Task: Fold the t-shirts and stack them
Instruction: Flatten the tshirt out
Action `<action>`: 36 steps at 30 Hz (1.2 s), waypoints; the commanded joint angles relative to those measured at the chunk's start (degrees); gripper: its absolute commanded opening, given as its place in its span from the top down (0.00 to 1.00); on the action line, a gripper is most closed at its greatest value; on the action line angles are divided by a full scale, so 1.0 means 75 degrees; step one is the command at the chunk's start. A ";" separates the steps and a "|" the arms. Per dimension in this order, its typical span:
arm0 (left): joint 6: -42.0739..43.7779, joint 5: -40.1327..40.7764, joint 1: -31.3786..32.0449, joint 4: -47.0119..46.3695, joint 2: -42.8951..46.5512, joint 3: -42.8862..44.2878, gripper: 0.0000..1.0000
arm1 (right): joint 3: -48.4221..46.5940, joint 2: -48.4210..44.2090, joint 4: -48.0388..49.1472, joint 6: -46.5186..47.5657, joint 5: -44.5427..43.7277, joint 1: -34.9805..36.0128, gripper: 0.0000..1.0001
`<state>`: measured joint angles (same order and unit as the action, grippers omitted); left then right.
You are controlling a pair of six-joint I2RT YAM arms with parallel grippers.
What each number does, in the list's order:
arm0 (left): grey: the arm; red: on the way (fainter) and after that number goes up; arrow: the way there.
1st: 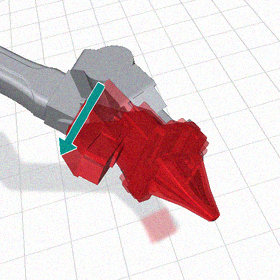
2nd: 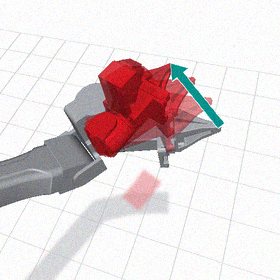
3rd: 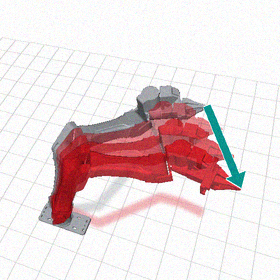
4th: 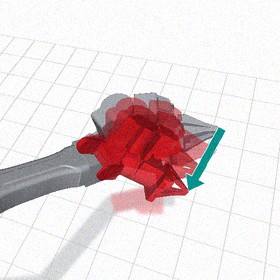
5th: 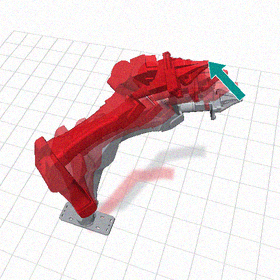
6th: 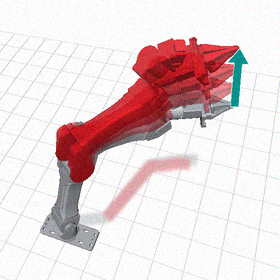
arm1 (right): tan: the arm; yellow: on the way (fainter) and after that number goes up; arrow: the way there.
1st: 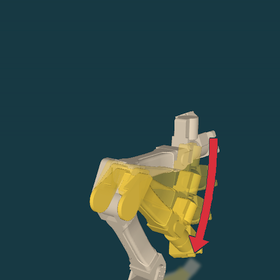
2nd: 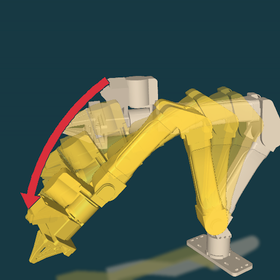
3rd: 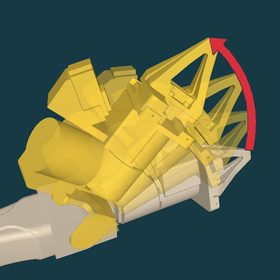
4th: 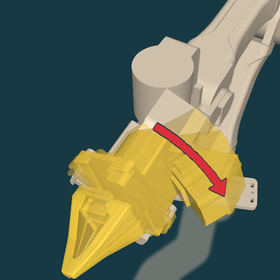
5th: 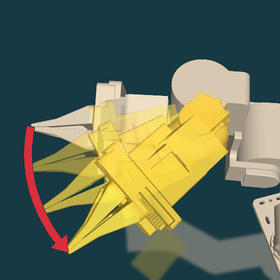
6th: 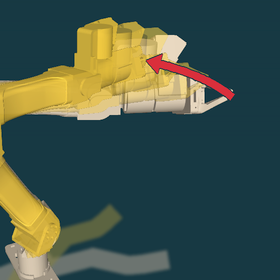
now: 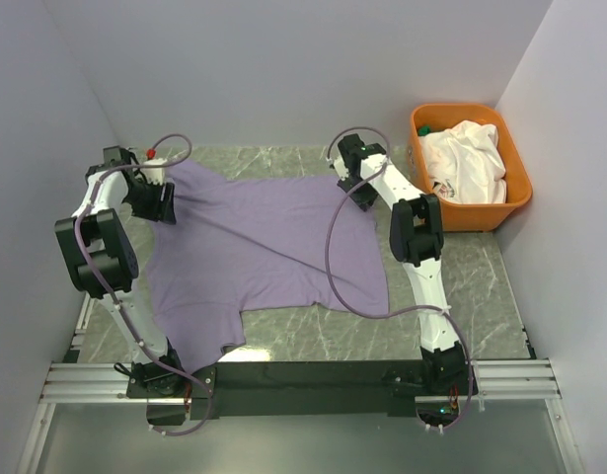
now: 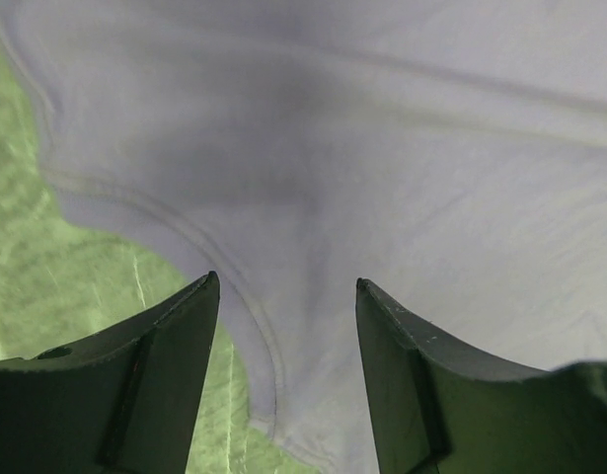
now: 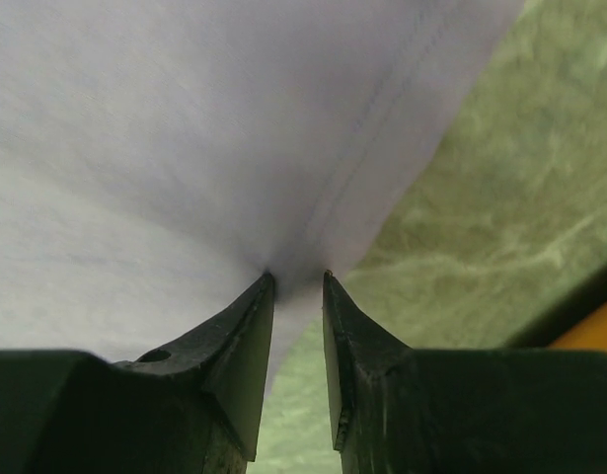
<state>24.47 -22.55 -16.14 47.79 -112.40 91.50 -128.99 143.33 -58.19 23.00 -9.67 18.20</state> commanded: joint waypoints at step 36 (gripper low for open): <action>0.2538 0.1169 -0.0496 0.1818 0.1767 -0.3555 0.41 | 0.0313 -0.1263 -0.1721 0.0660 0.1266 -0.0668 0.63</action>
<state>40.66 -8.97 -18.98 53.10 -101.36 63.77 -124.51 138.78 -70.37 27.53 -3.22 13.50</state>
